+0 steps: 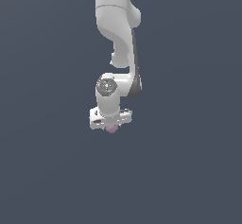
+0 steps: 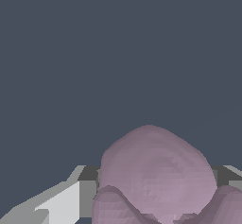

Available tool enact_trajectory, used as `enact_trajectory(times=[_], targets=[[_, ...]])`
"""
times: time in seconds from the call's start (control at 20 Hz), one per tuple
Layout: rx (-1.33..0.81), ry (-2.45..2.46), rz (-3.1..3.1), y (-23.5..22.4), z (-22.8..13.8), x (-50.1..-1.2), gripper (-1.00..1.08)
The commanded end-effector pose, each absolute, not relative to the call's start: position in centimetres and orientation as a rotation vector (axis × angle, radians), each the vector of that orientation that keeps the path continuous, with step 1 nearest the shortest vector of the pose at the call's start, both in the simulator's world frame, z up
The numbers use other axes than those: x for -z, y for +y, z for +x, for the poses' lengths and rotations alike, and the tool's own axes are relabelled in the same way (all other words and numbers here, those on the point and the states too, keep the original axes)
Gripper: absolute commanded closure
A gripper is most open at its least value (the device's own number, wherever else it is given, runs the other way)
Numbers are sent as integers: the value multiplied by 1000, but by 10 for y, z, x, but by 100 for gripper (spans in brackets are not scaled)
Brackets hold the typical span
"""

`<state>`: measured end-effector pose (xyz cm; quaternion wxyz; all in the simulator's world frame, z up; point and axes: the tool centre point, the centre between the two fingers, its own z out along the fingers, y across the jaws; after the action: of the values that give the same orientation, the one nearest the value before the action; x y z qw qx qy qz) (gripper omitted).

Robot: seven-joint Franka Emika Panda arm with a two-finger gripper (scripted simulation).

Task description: Pick up the object and move it to a goal position.

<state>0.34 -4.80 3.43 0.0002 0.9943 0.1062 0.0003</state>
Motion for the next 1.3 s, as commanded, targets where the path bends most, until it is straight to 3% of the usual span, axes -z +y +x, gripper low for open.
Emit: enact_trajectory(times=[0.0, 0.45, 1.25], targets=[[-1, 334, 3123, -48, 3, -34, 108], [-1, 334, 3123, -27, -6, -50, 108], [0, 335, 3123, 71, -46, -125, 108]])
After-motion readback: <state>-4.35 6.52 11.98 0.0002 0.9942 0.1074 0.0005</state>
